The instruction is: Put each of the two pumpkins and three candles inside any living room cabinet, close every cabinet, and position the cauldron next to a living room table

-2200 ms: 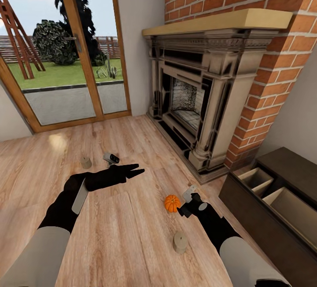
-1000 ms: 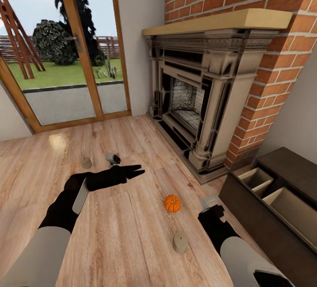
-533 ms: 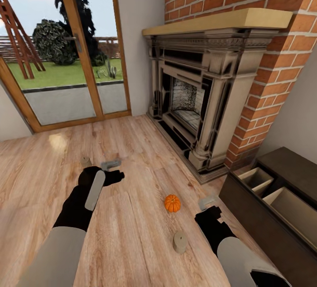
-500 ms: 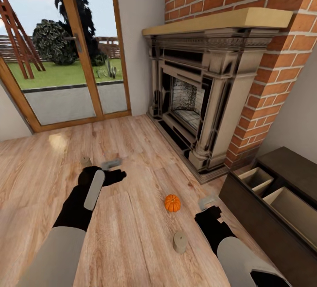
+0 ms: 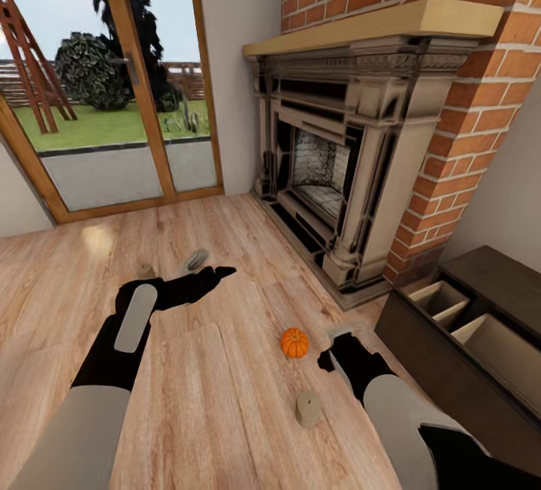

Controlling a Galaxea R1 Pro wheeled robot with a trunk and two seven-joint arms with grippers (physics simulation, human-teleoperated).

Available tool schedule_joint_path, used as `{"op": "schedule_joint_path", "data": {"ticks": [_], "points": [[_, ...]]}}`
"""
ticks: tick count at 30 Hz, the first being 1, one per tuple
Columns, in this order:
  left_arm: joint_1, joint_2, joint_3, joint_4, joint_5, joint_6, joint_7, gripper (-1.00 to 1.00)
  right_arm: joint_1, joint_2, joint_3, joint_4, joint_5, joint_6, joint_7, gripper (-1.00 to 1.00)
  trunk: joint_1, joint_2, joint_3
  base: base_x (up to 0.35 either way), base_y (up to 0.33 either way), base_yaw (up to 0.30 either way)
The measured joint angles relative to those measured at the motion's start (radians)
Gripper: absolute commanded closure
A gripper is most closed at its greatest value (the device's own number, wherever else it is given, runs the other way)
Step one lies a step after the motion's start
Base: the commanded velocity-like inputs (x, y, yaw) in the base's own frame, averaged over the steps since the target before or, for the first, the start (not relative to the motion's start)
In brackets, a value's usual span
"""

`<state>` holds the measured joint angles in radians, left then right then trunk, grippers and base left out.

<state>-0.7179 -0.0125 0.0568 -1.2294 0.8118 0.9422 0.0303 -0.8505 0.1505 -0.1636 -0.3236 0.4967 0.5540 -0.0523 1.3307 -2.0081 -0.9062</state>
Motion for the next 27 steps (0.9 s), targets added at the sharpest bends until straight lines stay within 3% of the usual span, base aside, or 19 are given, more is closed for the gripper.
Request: {"op": "schedule_joint_path", "data": {"ticks": [1, 5, 6, 7, 8, 10, 13, 15, 19, 27], "points": [[-0.001, -0.005, 0.000, -0.004, 0.000, -0.001, -0.005, -1.00, -0.008, 0.000, 0.000, 0.011, -0.001, 0.004, 0.018, -1.00, 0.004, -0.007, -0.003, 0.000, 0.000, 0.000], [-0.017, -0.014, 0.023, -0.038, 0.005, -0.006, -0.168, -1.00, -0.077, 0.000, -0.003, 0.097, -0.002, 0.021, 0.089, -1.00, 0.019, -0.035, -0.016, 0.000, 0.000, 0.000], [-0.021, -0.012, 0.046, -0.075, 0.052, 0.008, -0.297, -1.00, -0.089, 0.004, -0.001, 0.124, 0.004, 0.057, 0.108, -1.00, 0.023, -0.042, -0.019, 0.000, 0.000, 0.000], [-0.021, -0.011, 0.049, -0.081, 0.072, 0.009, -0.317, -1.00, -0.090, 0.004, 0.000, 0.129, 0.007, 0.063, 0.108, -1.00, 0.027, -0.049, -0.022, 0.000, 0.000, 0.000], [-0.021, -0.009, 0.050, -0.083, 0.086, 0.010, -0.323, -1.00, -0.090, 0.004, 0.001, 0.130, 0.008, 0.064, 0.108, -1.00, 0.031, -0.056, -0.025, 0.000, 0.000, 0.000], [-0.021, -0.006, 0.050, -0.088, 0.154, 0.013, -0.337, -1.00, -0.091, 0.002, 0.003, 0.134, 0.009, 0.068, 0.113, -1.00, 0.038, -0.070, -0.031, 0.000, 0.000, 0.000], [-0.021, -0.005, 0.047, -0.090, 0.226, 0.015, -0.343, -1.00, -0.091, -0.001, 0.004, 0.133, 0.010, 0.071, 0.129, -1.00, 0.050, -0.091, -0.041, 0.000, 0.000, 0.000], [-0.021, -0.005, 0.044, -0.090, 0.253, 0.016, -0.345, -1.00, -0.091, -0.003, 0.005, 0.130, 0.012, 0.073, 0.139, -1.00, 0.058, -0.105, -0.047, 0.000, 0.000, 0.000], [-0.021, -0.006, 0.042, -0.090, 0.268, 0.015, -0.346, -1.00, -0.091, -0.003, 0.005, 0.127, 0.013, 0.069, 0.147, -1.00, 0.073, -0.133, -0.060, 0.000, 0.000, 0.000], [-0.021, -0.011, 0.037, -0.090, 0.273, 0.015, -0.346, -1.00, -0.091, -0.016, 0.005, 0.117, 0.012, -0.057, 0.147, -1.00, 0.104, -0.189, -0.085, 0.000, 0.000, 0.000]]}}
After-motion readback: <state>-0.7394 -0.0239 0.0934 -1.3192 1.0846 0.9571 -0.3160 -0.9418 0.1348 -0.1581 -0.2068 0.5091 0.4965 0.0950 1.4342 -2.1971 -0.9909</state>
